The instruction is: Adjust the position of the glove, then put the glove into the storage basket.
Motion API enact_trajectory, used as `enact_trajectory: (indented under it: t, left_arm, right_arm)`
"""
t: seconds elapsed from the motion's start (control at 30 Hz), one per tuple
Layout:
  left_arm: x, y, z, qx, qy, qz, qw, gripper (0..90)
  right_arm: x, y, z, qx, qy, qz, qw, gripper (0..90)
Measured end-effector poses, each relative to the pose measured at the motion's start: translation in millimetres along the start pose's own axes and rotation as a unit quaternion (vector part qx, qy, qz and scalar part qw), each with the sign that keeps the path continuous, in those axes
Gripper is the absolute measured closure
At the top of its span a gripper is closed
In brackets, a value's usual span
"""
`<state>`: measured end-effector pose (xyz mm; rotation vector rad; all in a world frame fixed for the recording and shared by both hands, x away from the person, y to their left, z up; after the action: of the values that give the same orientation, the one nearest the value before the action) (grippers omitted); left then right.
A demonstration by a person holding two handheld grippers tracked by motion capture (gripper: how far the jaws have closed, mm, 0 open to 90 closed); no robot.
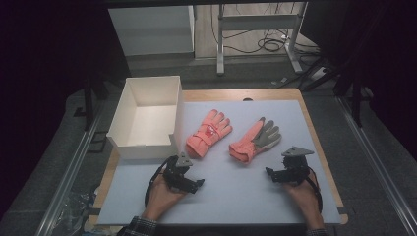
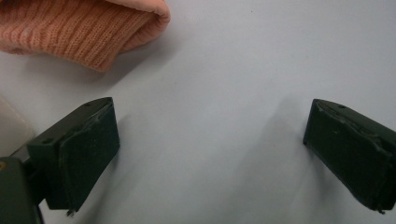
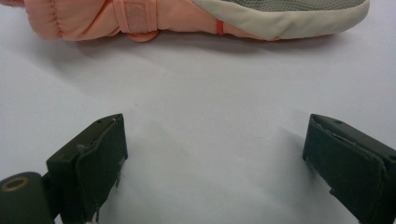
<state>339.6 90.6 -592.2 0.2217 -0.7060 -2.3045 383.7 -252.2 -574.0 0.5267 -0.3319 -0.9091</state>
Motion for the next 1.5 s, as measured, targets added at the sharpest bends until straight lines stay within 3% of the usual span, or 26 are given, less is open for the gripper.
enact_trajectory:
  t: [0.87,1.0,1.27,1.5]
  left_arm:
    - [-0.2,0.0,0.1,0.001,-0.001,0.002,1.0000,3.6]
    - [-0.2,0.0,0.1,0.001,-0.001,0.001,1.0000,3.6]
    - [-0.2,0.0,0.1,0.001,-0.001,0.001,1.0000,3.6]
    - [-0.1,0.0,0.1,0.001,-0.001,0.001,1.0000,3.6]
  right_arm:
    - [-0.2,0.9,0.4,-0.005,0.001,-0.001,1.0000,6.9]
    - [-0.5,2.9,1.5,-0.007,0.000,-0.004,1.0000,10.5]
    - [-3.8,13.8,9.0,0.007,0.037,-0.028,0.9989,13.6]
    - [-1.5,25.5,17.6,0.027,0.025,-0.029,0.9989,16.9]
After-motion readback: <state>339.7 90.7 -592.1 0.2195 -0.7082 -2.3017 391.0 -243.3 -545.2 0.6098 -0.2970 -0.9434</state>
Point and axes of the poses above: each handheld gripper's, and its own axes: z roughly backward along the jaws, y roughly out of its top, x roughly to its right, the point moved 6 cm from there along -z, roughly forward along the jaws, and after that the axes turned 11 degrees about -x, right-handed, at the moved point
